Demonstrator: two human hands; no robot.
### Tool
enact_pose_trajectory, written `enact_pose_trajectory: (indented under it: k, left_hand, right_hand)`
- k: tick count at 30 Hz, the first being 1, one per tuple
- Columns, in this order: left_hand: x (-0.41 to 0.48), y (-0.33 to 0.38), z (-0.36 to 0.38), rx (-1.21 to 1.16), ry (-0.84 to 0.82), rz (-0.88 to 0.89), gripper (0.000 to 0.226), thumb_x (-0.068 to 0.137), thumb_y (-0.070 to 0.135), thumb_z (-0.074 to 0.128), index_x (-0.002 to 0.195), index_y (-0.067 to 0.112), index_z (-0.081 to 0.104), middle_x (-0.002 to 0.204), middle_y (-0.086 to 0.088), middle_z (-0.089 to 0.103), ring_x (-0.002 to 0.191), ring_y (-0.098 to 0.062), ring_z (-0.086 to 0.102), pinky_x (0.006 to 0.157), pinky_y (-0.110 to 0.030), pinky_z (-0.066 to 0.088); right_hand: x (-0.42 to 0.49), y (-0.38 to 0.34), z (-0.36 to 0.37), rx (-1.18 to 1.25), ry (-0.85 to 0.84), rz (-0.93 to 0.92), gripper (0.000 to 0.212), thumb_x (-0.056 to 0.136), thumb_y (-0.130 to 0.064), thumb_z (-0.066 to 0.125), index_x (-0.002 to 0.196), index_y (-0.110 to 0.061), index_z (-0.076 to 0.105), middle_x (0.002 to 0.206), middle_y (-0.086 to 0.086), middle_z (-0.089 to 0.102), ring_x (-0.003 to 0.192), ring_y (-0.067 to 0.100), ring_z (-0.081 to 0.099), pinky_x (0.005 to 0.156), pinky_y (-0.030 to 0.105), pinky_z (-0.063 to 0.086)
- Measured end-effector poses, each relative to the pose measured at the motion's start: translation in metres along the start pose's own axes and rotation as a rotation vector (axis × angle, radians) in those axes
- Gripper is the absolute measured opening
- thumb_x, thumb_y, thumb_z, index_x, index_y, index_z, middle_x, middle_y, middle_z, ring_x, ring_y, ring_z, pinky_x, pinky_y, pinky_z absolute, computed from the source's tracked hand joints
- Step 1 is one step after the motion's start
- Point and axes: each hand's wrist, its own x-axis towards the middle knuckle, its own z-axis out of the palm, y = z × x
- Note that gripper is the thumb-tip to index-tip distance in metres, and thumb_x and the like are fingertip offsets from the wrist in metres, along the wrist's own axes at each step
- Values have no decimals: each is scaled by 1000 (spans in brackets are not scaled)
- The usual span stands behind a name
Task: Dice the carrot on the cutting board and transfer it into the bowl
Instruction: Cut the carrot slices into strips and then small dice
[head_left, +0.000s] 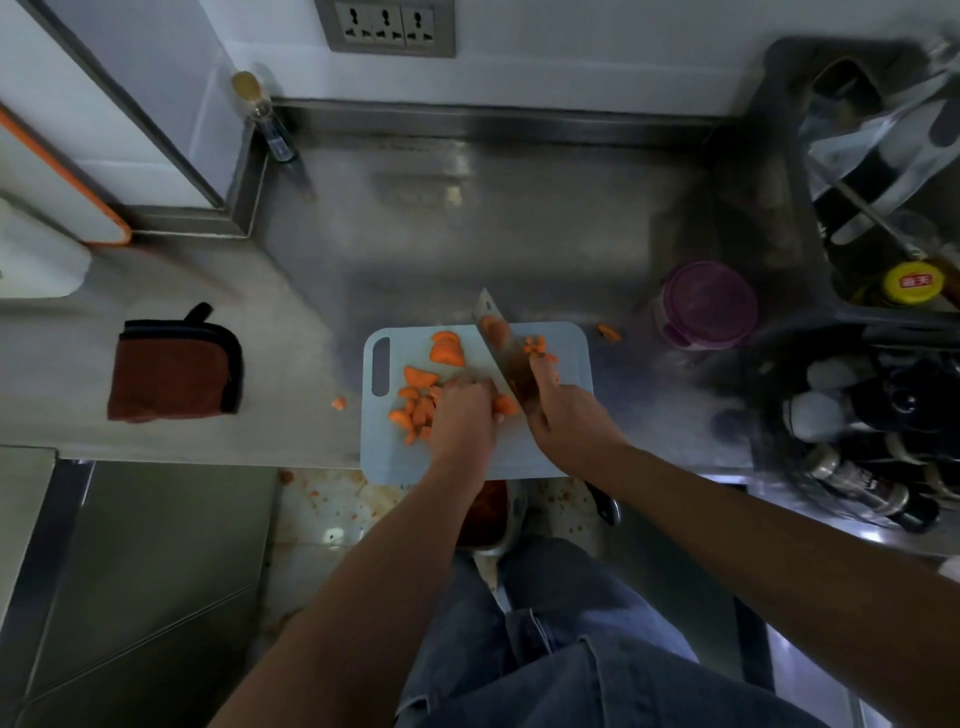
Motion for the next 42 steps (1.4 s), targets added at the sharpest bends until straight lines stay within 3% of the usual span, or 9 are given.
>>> enact_pose_trajectory:
  k: [5,9,14,19,24,31,38,42]
  left_hand:
    - [-2,3,-2,-34,25,-7,13,89,13,59,85,18,70,86,1,68,82,-16,63,75,-31,52]
    - [-3,4,-3,-53,23,-9,14,90,8,57,87,15,69,88,-1,67,83,-17,62,77,-32,53]
    - [-3,5,-5,-59,19,-10,16,91,6,53,93,13,68,92,-3,66,88,-18,60,79,-29,49]
    - [-6,7,-8,-62,10,-24,12,90,9,56,88,18,64,89,1,65,82,-14,57,77,-26,48]
    - [-8,4,-13,-23,18,-43,8,91,13,57,91,16,65,99,-3,64,97,-19,57,86,-30,45]
    - [-8,8,-11,4,53,-42,15,94,11,54,89,14,67,97,-6,64,103,-21,55,89,-29,43]
    - [-7,11,-14,31,42,-51,19,95,5,48,95,9,66,103,-8,65,113,-22,51,94,-29,41]
    - [-6,10,-16,41,41,-47,20,95,5,47,97,10,67,103,-7,65,110,-21,52,92,-28,42]
  right_hand:
    - [-7,1,7,-39,-88,-9,40,92,-12,45,126,-20,26,84,7,58,75,29,61,73,50,54]
    - [-8,2,14,-36,-105,2,44,92,-10,46,125,-23,21,91,9,59,80,29,63,76,50,54]
    - [-7,1,24,-81,-94,14,57,93,-11,46,141,-19,16,103,12,61,87,32,63,78,48,52]
    - [0,4,22,-51,-45,-11,41,95,-13,43,130,-20,22,96,12,62,81,33,64,75,46,53]
    - [-4,5,17,-8,3,-30,39,96,-17,44,124,-26,19,84,8,62,71,27,63,70,49,56]
    - [-10,0,16,-42,-69,-50,44,92,-9,46,131,-18,28,87,5,55,80,28,61,75,45,53]
    - [-7,2,28,-44,-93,-7,54,91,-11,47,136,-22,18,106,11,60,89,31,63,80,51,53]
    - [-2,6,35,-46,-58,-10,50,94,-13,44,135,-22,18,105,13,60,87,33,63,78,51,53]
